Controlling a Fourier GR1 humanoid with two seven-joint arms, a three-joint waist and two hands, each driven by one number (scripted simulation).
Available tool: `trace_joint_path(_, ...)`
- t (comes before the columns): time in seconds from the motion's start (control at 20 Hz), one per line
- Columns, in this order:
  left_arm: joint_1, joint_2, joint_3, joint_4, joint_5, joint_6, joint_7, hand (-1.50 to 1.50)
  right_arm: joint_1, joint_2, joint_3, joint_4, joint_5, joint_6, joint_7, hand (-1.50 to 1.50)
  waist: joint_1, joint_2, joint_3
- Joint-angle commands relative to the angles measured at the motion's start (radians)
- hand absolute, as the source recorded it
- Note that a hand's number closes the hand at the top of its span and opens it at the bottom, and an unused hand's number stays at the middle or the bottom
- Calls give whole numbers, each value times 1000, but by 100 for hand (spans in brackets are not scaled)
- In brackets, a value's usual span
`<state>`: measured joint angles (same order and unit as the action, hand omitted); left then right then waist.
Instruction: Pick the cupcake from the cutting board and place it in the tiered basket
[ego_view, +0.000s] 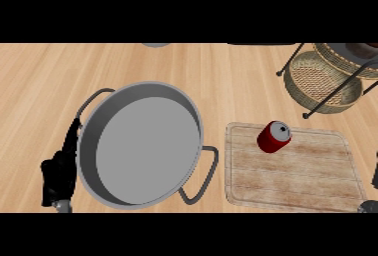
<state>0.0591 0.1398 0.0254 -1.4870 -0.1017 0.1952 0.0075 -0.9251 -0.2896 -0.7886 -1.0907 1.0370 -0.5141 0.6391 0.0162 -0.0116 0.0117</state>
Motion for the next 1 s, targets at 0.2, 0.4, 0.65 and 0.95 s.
trace_joint_path(0.2, 71, -53, -50, 16, 13, -31, 54, 0, 79, -43, -22, -194, 125, -115, 112, -150, -44, 0, -13)
trace_joint_path(0.4, 71, -21, -9, 26, 26, -46, 54, 0, 162, -28, -57, -394, 123, -33, 195, -150, -67, -6, -14)
trace_joint_path(0.65, 96, -50, -8, 37, 21, -28, 39, 0, 301, 42, -88, -697, 61, 92, 245, -150, -108, -15, -15)
trace_joint_path(0.95, 135, -39, 10, -17, 32, -38, 55, 0, 520, 116, -130, -1042, -77, 320, 280, -150, -122, -19, -14)
